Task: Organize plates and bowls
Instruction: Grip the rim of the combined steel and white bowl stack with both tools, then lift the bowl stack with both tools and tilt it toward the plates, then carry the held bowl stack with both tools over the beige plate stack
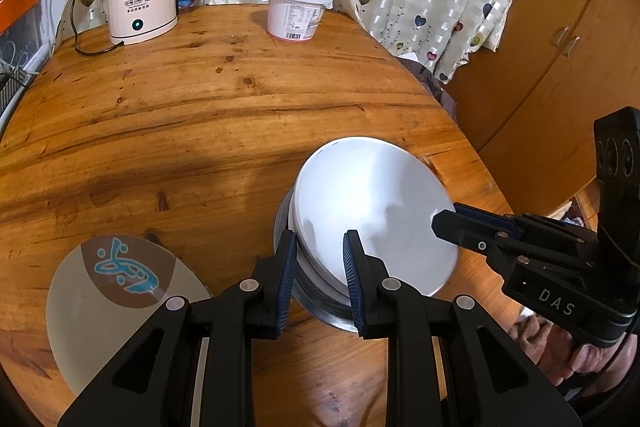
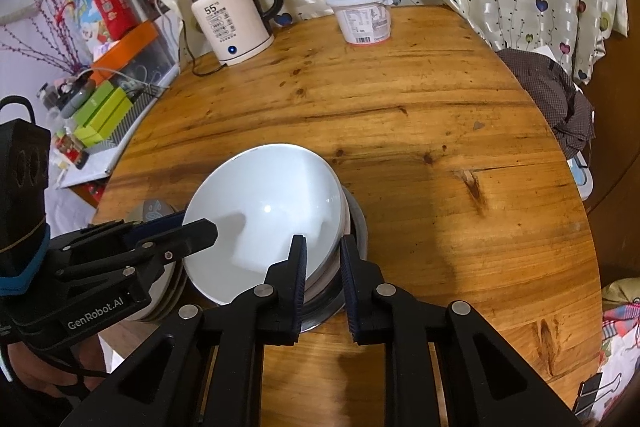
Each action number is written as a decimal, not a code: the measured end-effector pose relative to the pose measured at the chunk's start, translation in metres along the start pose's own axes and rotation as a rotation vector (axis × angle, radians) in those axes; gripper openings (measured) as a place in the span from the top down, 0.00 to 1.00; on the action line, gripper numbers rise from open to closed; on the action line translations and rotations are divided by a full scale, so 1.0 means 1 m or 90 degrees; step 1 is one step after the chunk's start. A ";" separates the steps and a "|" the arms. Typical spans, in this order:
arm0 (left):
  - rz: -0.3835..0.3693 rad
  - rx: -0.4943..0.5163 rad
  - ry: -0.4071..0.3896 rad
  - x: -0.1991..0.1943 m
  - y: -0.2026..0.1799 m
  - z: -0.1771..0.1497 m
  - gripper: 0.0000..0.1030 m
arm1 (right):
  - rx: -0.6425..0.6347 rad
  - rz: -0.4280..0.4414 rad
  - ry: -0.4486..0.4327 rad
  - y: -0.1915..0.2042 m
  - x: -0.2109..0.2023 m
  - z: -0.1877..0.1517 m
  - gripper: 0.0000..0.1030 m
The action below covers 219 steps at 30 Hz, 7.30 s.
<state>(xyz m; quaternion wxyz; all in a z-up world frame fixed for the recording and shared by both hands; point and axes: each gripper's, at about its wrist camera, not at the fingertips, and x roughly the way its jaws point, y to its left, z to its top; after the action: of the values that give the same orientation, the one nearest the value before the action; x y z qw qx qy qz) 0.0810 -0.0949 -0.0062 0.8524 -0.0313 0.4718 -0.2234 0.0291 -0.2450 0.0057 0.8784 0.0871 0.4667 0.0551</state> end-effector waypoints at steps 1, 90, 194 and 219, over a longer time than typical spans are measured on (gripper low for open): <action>0.000 0.000 0.000 0.000 0.000 0.000 0.77 | 0.002 0.003 0.001 0.000 0.000 0.000 0.83; -0.057 -0.045 0.052 0.022 0.035 -0.011 0.76 | 0.106 0.117 0.036 -0.057 0.011 -0.019 0.92; -0.197 -0.129 0.044 0.019 0.065 0.005 0.93 | 0.192 0.315 0.035 -0.084 0.011 -0.009 0.94; -0.147 -0.177 -0.023 -0.043 0.113 -0.023 0.93 | 0.107 0.356 0.065 -0.005 0.019 0.010 0.94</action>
<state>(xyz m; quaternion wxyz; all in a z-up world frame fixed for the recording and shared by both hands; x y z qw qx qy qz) 0.0820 0.0280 -0.0147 0.8168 -0.2069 0.4762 -0.2516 0.0481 -0.2478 -0.0050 0.7943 0.2819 0.4709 0.2604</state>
